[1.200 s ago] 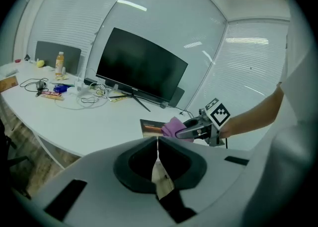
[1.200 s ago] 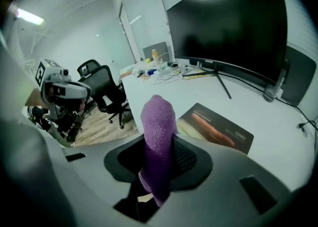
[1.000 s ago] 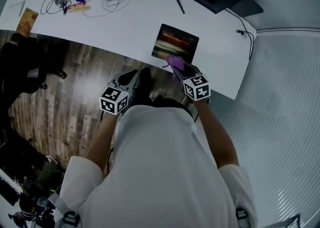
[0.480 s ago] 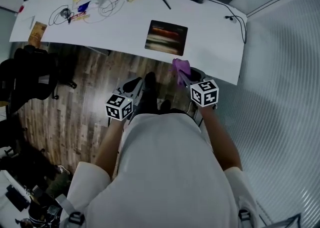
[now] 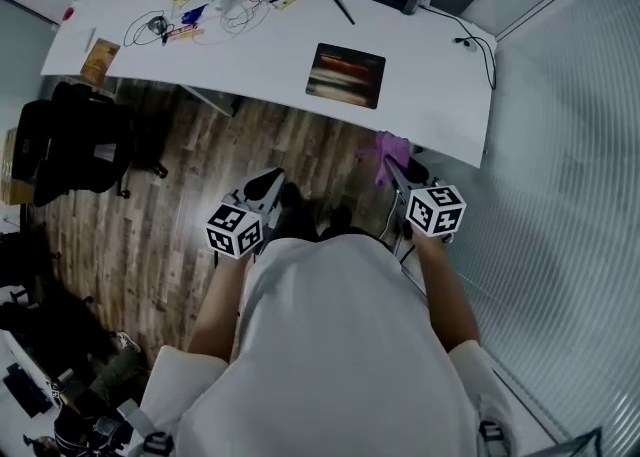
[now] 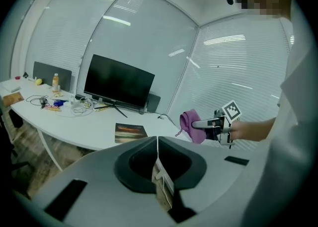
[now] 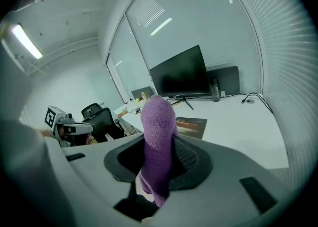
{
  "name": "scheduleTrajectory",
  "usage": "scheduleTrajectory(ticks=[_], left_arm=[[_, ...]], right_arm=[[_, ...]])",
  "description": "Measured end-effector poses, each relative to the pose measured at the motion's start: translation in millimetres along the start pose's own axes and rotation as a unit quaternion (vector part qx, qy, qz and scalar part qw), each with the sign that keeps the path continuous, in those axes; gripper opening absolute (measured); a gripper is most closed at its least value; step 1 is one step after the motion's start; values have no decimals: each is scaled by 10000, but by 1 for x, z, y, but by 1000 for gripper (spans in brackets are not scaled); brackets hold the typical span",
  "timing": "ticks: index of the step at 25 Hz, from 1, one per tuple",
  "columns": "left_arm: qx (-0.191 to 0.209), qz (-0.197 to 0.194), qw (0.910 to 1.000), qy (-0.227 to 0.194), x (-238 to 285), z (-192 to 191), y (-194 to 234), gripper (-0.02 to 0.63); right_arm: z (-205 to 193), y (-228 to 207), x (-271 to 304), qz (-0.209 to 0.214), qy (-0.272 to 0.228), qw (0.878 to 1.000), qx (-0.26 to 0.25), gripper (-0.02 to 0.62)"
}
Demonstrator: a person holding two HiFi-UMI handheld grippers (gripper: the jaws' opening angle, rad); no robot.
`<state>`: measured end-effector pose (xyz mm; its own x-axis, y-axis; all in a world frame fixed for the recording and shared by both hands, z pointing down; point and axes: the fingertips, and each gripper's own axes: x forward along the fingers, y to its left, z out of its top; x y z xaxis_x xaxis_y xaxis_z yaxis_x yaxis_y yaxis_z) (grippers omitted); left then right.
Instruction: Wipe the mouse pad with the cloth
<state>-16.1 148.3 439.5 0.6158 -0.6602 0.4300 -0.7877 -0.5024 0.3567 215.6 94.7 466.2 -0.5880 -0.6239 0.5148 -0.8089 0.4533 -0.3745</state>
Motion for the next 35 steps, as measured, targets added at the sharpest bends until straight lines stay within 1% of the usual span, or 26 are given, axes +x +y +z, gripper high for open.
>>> scheduleTrajectory(ticks=[7, 12, 18, 22, 28, 35], left_arm=[[572, -78, 9982, -190, -42, 26, 18, 23], [775, -226, 9965, -203, -68, 35, 34, 23], [740, -323, 9964, -275, -86, 39, 48, 23], [774, -428, 9958, -244, -90, 37, 49, 23], [788, -468, 9954, -271, -90, 39, 55, 23], [734, -416, 9961, -270, -81, 31, 58, 23]], right_arm=[[18, 34, -31, -391, -485, 9978, -223, 132], [28, 60, -42, -623, -808, 9943, -315, 132], [32, 80, -44, -818, -995, 9915, -164, 132], [30, 87, -46, -891, -1071, 9902, -104, 132], [29, 91, -48, -972, -1078, 9893, -130, 132], [21, 79, -52, -1006, -1058, 9892, -100, 132]])
